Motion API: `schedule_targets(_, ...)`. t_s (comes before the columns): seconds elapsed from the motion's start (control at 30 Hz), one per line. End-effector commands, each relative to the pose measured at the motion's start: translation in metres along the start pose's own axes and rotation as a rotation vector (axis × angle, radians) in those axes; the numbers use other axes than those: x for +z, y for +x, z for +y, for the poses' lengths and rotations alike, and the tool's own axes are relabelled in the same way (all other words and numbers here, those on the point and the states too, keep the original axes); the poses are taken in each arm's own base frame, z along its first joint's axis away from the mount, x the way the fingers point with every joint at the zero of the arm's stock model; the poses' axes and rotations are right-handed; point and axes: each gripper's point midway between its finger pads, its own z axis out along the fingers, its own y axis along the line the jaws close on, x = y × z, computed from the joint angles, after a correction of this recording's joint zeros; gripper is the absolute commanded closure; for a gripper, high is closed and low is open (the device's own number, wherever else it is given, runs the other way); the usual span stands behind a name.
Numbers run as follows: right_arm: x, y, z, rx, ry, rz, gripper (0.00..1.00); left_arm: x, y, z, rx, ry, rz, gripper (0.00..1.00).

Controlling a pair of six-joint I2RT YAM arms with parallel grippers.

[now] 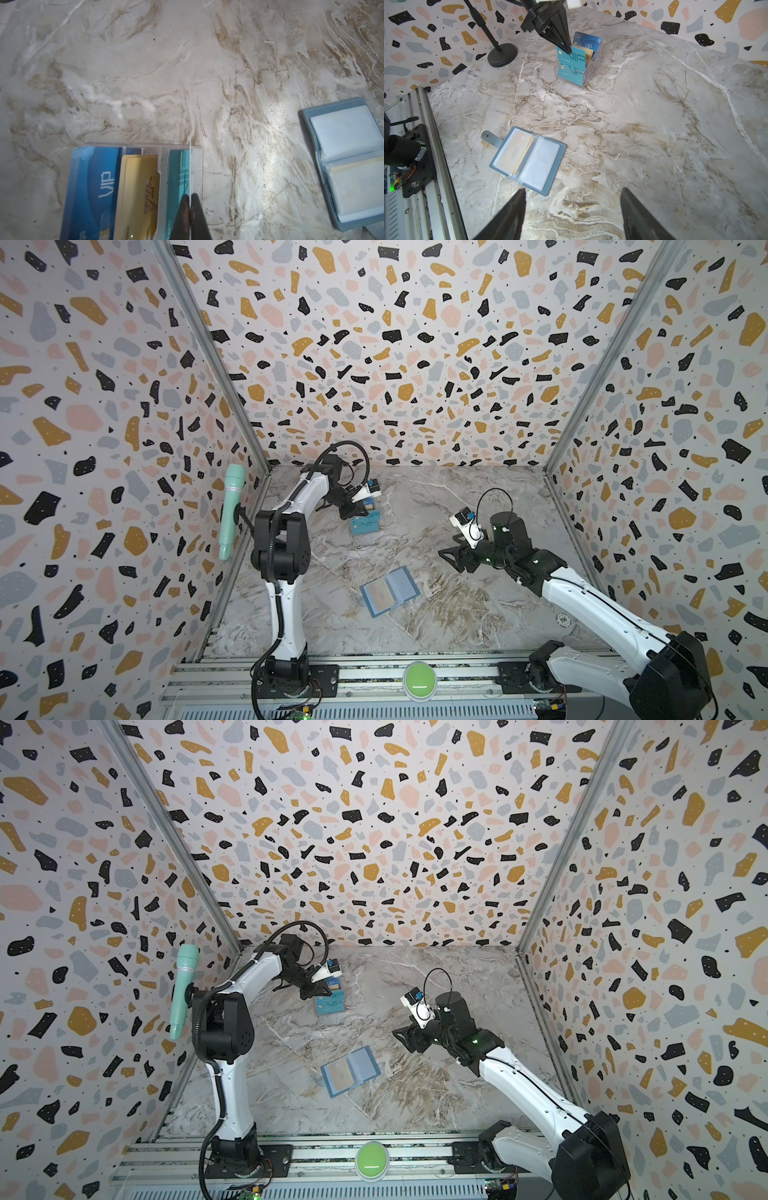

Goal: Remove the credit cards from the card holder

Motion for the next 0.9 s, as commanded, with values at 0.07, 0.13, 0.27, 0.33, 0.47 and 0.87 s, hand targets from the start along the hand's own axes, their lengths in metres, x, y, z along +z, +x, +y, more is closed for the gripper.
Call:
schedule_targets(0.07,-0.004,-0.005,0.0,-0.005,0.006,-0.026,0.28,-0.005,0.0,0.005,0.006,0.006,-0.033,1.0)
schedule_targets(0.13,-0.004,-0.005,0.0,-0.005,0.005,-0.025,0.28,-0.004,0.002,0.007,-0.001,0.007,-0.035,1.0)
schedule_targets(0.27,-0.004,-0.005,0.0,-0.007,0.006,-0.026,0.28,0.001,0.008,0.006,-0.015,0.021,-0.024,1.0)
schedule_targets(0.33,-0.004,-0.005,0.0,-0.007,0.005,-0.025,0.28,0.004,0.011,0.006,-0.022,0.029,-0.021,1.0)
schedule_targets(0.47,-0.004,-0.006,0.001,-0.008,0.003,-0.027,0.28,0.008,0.014,0.003,-0.03,0.042,-0.019,1.0)
schedule_targets(0.87,-0.006,-0.007,0.001,-0.013,0.004,-0.033,0.28,0.019,0.022,0.002,-0.063,0.057,-0.012,1.0)
